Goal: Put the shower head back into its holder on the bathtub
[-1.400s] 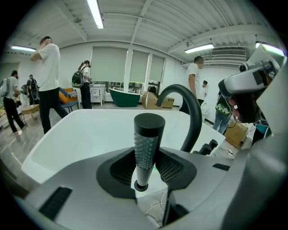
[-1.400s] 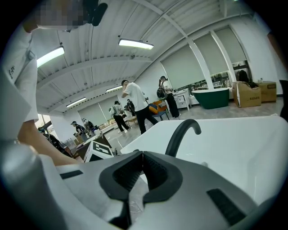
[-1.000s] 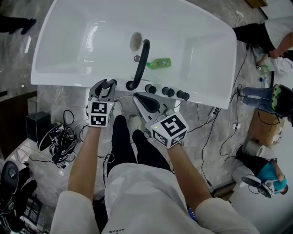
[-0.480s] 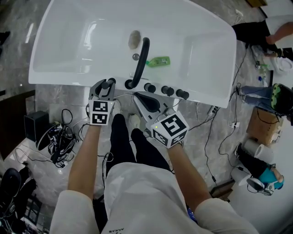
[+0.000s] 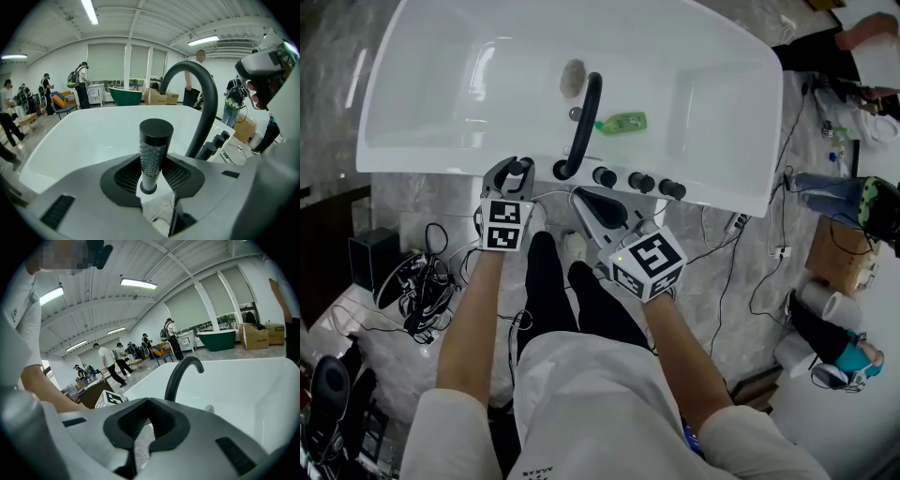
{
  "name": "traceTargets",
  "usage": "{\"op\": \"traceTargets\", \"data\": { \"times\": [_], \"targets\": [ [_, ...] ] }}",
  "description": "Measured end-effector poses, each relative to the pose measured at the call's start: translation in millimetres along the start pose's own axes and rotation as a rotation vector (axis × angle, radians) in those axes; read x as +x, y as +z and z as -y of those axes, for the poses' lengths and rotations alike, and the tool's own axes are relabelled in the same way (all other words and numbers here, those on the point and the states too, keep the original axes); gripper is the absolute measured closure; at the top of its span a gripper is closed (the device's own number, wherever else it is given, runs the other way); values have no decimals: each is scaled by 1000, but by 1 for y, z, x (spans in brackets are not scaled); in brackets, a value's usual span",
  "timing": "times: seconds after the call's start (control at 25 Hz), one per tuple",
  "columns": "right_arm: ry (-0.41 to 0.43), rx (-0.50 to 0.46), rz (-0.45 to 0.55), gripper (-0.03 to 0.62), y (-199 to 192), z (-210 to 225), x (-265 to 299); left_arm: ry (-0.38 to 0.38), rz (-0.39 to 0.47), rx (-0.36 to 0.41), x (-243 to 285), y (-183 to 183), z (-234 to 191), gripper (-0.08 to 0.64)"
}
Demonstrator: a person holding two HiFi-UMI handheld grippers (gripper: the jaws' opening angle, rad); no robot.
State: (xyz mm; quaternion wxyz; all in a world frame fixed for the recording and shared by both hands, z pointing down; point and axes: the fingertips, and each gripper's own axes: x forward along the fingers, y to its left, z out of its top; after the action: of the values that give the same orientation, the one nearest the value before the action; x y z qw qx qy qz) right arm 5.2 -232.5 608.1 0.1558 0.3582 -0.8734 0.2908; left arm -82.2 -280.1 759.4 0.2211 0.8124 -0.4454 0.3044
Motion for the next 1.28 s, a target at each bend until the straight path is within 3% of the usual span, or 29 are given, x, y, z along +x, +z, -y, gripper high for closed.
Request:
{"op": "traceTargets", "data": {
  "times": [0.16,0.28,0.64,0.96,1.28],
  "targets": [
    [1,-5,6,575,0,-4,-3,-8,-8,-12,-2,-3,1,416],
    [0,-17,13,575,0,-11,-8,-15,-19,-11,-6,-8,4,374],
    [13,-37,41,575,10,-15,-20,25,-37,-19,-23,-7,1,325],
    [55,-100,93,575,22,-37,-45,91,31,-83,-86,6,10,322],
    [70,-86,152,575,24,-59,-97,120,145,-124,-176,33,57,502]
  ]
}}
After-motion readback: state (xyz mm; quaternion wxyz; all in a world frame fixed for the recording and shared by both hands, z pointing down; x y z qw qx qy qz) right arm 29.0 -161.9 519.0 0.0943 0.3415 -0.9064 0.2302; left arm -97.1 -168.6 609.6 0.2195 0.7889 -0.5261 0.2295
